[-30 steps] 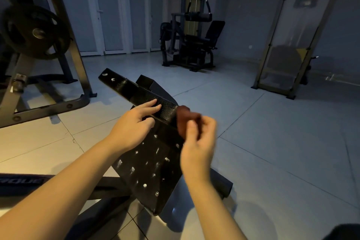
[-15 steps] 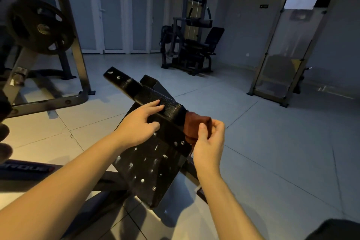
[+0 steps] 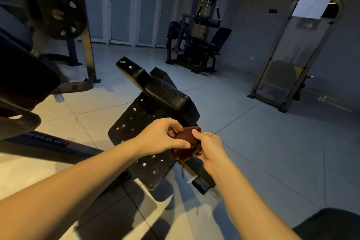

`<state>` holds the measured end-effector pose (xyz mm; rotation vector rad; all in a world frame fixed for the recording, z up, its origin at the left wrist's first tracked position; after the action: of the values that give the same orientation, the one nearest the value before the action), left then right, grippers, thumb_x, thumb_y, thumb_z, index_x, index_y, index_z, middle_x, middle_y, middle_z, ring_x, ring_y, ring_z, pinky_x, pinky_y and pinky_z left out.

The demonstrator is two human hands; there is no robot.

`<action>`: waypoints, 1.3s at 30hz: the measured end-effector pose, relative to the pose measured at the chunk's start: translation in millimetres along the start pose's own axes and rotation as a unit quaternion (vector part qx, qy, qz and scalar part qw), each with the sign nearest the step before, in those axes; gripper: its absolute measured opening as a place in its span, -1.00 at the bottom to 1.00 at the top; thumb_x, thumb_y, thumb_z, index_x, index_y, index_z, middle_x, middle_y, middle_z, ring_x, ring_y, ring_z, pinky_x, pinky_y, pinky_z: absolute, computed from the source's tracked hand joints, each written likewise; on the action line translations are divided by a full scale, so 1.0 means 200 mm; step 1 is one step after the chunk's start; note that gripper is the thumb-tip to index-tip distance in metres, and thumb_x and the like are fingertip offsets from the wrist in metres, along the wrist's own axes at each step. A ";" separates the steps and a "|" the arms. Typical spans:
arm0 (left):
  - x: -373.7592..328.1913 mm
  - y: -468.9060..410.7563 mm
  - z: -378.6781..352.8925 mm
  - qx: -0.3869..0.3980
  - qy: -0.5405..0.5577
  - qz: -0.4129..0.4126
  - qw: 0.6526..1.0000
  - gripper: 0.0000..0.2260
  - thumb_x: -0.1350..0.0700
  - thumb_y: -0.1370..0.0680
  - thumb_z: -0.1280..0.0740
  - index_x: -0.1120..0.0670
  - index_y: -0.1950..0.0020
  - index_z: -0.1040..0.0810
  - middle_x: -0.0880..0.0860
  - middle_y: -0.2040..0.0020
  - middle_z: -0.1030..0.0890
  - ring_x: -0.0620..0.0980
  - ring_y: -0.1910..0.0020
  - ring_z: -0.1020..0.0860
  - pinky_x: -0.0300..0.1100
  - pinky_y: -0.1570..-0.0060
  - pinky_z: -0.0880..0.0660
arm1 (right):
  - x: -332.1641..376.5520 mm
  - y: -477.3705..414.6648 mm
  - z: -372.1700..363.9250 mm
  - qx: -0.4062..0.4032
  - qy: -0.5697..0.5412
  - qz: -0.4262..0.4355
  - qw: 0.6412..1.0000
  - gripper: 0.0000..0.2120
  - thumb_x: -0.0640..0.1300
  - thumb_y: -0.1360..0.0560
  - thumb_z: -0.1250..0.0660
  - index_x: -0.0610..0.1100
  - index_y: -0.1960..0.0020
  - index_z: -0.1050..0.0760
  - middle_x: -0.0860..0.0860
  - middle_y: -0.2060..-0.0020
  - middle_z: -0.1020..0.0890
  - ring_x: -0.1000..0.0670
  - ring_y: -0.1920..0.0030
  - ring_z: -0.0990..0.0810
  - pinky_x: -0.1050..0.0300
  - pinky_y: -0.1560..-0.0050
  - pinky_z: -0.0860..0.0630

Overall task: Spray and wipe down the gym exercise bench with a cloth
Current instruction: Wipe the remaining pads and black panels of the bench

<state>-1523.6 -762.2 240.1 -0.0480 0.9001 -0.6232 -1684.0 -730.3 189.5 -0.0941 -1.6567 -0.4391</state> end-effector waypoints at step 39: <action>1.12 0.14 -0.38 -0.184 0.360 0.444 0.799 -0.94 0.20 -0.57 -0.42 0.17 0.01 -0.69 0.16 -0.02 -0.63 0.16 -0.05 -0.59 0.09 -0.15 -0.60 | -0.31 -0.74 -0.31 0.099 0.419 0.101 0.897 -0.82 -0.21 -0.57 -0.40 -0.09 -0.12 -0.46 -0.09 -0.13 -0.57 -0.13 -0.14 -0.59 0.07 0.01 -0.50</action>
<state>-1463.8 -839.6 22.9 0.2760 1.6185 0.4823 -1663.7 -875.3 100.0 0.0707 -0.8138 -0.1084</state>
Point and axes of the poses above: each hand's wrist, its own y-axis away from the middle knuckle, its own z-axis out of the back of the hand, x = y × z, the point moved 10 cm from there along -y, towards the middle knuckle
